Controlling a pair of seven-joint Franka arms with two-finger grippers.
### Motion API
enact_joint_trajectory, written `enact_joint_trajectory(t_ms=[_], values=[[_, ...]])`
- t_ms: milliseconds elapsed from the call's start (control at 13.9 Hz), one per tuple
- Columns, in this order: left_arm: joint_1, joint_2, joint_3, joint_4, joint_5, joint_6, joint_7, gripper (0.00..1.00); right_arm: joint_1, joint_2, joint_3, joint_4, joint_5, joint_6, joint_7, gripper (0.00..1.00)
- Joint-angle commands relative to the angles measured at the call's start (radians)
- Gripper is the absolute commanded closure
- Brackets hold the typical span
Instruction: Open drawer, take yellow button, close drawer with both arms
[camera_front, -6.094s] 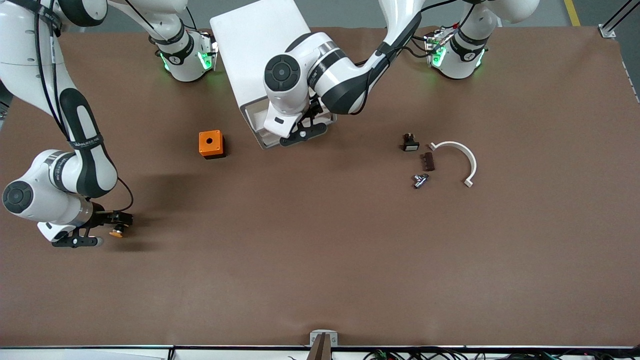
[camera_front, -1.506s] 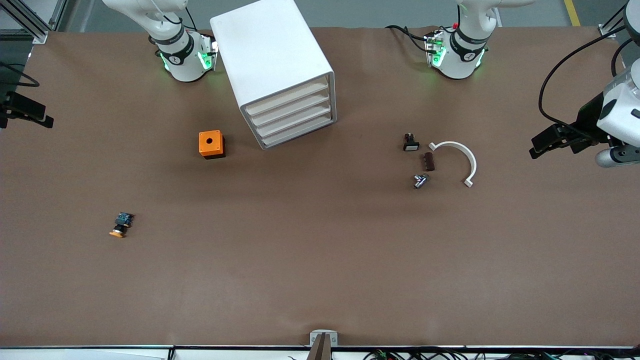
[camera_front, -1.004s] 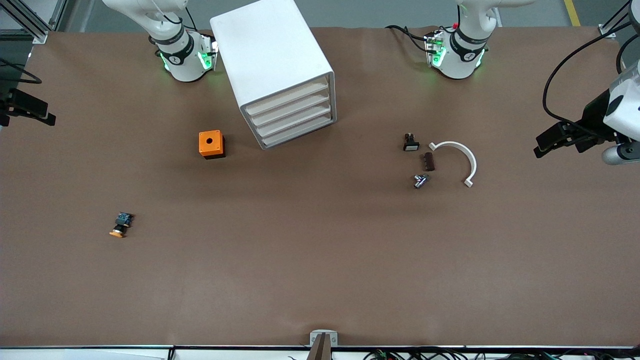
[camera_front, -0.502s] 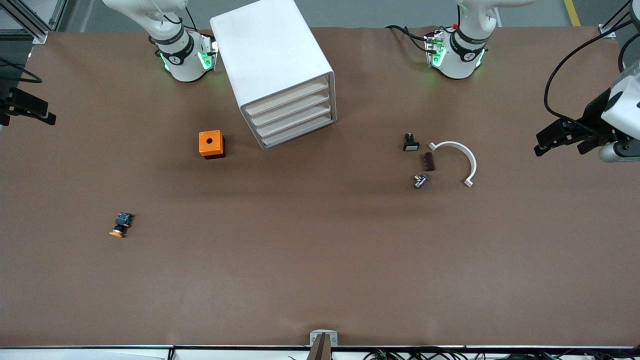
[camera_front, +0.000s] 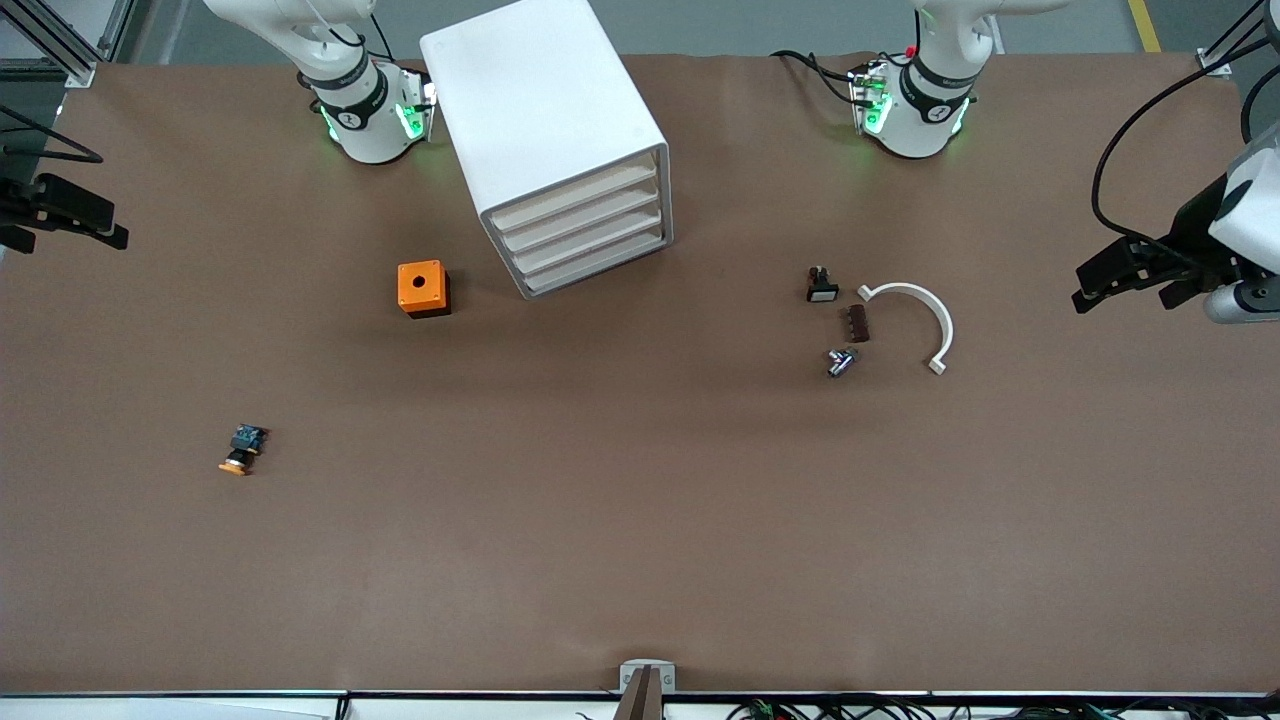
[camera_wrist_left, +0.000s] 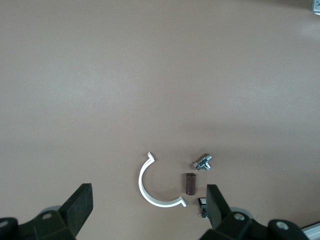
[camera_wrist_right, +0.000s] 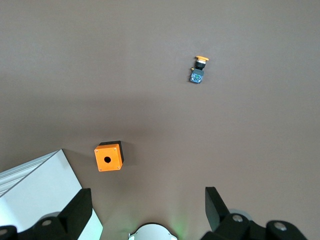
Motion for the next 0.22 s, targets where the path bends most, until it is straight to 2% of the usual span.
enact_joint_trajectory(t_ms=[0,143], values=[[0.006,0.012,-0.003,0.013,0.023,0.002,0.014,0.00,0.004,-0.017,-0.002,-0.001,-0.011,-0.012,0.018,0.00],[0.006,0.012,-0.003,0.015,0.022,0.003,0.014,0.00,0.003,-0.017,-0.003,-0.001,-0.011,-0.012,0.016,0.00]])
